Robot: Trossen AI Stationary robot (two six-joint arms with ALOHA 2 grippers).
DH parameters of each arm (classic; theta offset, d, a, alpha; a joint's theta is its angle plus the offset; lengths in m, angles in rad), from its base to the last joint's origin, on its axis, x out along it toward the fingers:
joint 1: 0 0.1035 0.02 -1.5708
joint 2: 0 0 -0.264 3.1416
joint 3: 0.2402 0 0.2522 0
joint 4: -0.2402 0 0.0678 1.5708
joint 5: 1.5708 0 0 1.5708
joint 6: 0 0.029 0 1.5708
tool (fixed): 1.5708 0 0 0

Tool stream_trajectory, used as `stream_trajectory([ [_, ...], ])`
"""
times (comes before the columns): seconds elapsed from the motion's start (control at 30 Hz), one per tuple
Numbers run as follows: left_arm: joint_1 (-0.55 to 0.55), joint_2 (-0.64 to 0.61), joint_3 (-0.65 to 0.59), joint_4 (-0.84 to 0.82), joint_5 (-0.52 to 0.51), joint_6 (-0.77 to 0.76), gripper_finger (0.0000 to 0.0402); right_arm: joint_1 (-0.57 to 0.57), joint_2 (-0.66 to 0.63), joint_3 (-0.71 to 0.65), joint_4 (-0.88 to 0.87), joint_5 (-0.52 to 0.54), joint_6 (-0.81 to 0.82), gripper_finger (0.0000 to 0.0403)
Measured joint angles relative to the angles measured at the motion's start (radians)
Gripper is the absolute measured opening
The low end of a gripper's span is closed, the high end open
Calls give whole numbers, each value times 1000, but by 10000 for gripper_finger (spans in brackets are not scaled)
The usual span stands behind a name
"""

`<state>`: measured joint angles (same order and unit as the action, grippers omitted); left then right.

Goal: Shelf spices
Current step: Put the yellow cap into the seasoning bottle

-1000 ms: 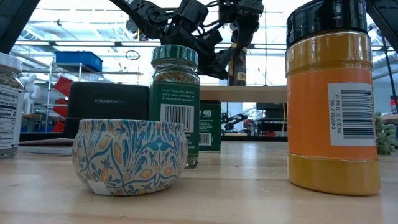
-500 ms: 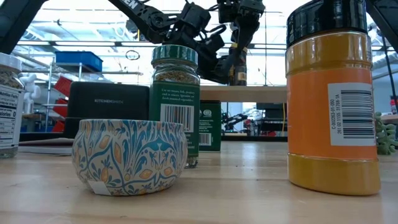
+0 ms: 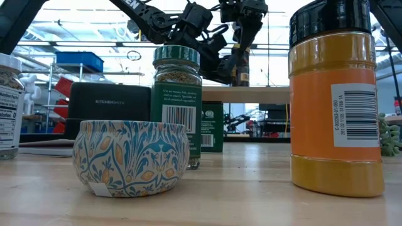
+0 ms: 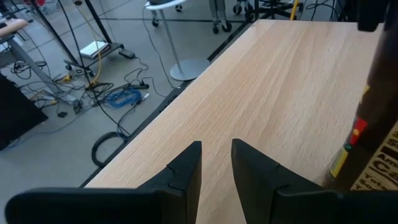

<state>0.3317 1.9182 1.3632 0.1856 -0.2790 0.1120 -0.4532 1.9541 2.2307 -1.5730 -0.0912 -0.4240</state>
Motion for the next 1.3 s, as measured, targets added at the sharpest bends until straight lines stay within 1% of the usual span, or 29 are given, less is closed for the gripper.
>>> stream_trajectory([
  [0.5,-11,-3,0,-11,4,2,97,0,-10,-2,1,20,-4,224],
  [1.3,-11,-4,-1,-11,4,4,97,4,-12,-1,1,17,-15,224],
])
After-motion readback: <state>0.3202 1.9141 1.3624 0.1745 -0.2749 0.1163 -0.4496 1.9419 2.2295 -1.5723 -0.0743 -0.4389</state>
